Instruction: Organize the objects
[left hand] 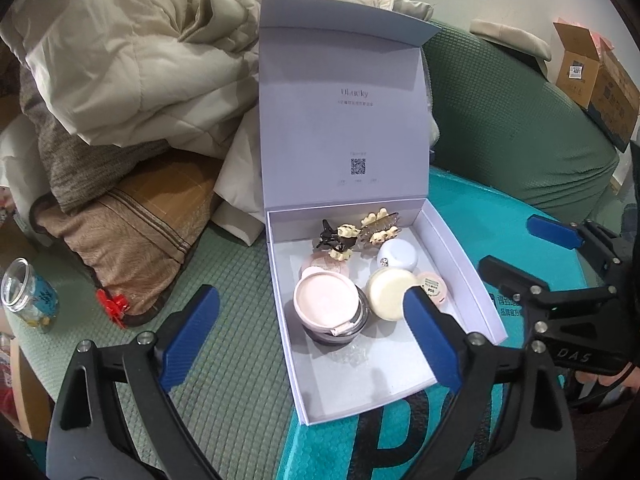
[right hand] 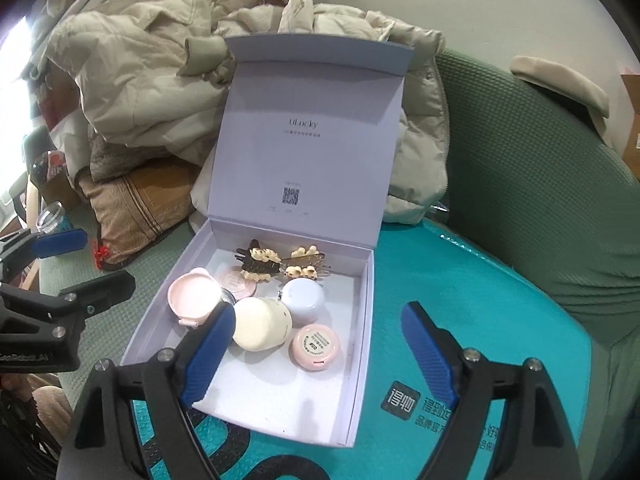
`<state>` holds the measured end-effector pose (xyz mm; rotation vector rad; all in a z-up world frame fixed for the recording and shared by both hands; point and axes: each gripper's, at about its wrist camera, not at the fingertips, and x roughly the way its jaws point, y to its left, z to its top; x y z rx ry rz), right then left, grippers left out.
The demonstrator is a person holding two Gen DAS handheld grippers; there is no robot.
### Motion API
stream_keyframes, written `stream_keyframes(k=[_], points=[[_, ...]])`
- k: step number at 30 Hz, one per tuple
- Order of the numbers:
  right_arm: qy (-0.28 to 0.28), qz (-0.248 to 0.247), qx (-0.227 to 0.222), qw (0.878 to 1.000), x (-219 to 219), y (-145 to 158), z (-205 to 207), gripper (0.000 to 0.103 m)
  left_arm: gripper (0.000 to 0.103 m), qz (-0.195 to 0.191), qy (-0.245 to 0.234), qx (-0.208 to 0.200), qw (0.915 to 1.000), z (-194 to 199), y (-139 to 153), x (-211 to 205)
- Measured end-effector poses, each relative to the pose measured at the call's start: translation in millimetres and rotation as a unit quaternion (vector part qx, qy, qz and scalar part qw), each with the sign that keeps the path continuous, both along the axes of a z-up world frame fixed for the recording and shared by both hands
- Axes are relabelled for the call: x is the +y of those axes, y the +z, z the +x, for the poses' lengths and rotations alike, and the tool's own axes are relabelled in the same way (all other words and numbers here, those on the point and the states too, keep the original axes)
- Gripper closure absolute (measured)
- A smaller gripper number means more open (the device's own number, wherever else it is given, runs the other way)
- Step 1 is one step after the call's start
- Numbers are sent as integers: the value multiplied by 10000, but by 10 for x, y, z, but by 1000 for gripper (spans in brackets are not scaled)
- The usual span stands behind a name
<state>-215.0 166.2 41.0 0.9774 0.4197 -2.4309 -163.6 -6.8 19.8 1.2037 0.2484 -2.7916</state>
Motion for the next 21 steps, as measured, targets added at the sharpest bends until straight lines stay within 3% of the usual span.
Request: stream_keyframes(k=[21], points=[[-227,-100,146,9996,301,488,684,17,10,-343,-135,78,9993,596,470,234]])
